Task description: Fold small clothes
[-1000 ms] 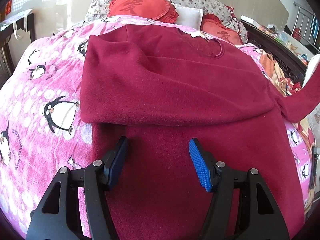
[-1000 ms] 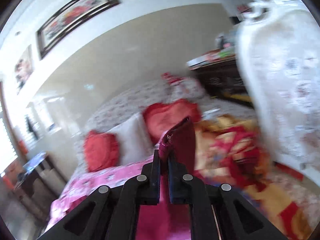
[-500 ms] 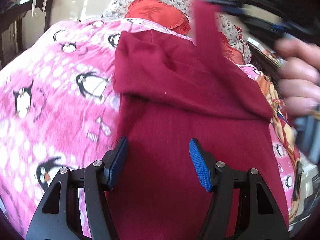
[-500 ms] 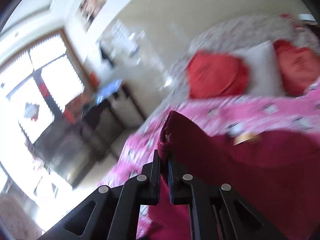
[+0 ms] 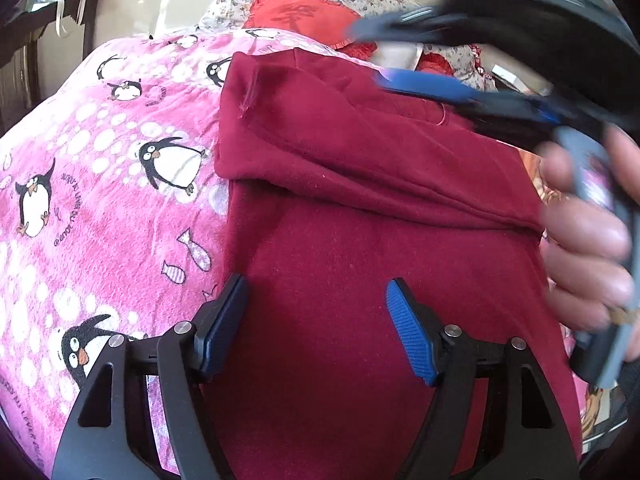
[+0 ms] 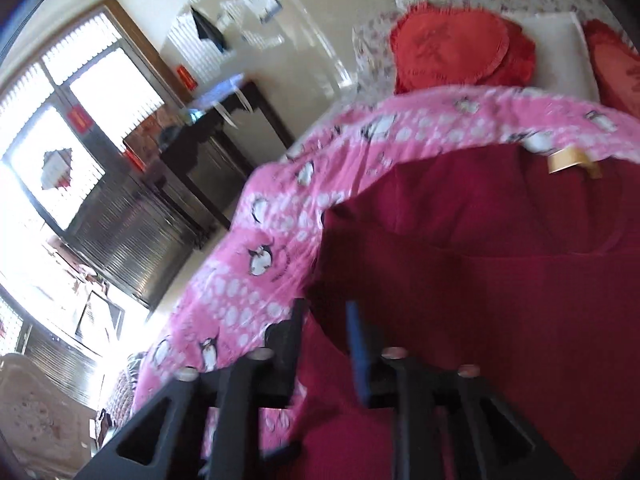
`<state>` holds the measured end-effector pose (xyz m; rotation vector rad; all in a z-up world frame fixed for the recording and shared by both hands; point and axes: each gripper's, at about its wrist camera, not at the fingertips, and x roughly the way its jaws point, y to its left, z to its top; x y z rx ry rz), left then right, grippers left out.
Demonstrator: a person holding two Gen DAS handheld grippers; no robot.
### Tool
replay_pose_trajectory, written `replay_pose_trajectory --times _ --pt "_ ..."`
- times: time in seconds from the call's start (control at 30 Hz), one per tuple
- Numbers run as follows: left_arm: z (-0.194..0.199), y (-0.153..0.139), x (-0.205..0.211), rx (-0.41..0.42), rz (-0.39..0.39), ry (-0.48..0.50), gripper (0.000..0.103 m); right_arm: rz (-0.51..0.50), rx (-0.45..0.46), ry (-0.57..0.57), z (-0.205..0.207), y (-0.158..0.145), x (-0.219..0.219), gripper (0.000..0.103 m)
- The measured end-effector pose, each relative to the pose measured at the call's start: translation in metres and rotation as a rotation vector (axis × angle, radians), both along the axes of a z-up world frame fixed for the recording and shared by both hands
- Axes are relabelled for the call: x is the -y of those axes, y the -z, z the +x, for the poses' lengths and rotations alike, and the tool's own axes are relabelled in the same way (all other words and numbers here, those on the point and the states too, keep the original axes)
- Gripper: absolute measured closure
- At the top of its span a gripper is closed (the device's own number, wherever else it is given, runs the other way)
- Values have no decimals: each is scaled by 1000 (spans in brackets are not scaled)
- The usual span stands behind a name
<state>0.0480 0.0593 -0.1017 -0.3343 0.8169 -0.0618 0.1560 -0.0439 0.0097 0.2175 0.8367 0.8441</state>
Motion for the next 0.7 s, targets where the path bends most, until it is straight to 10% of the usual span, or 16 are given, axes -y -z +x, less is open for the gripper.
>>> replay_pose_trajectory --times 0.17,0.37,0.47,0.7 --pt "2 -6 1 3 14 -9 30 20 80 78 -45 -15 76 41" --pt "49 -58 -8 130 77 -35 32 -229 232 347 -72 -8 174 97" --pt "98 -63 -8 100 116 -10 56 -216 222 413 -59 -8 205 97" --pt "152 -8 -14 -47 157 -78 58 -422 92 346 -8 49 205 103"
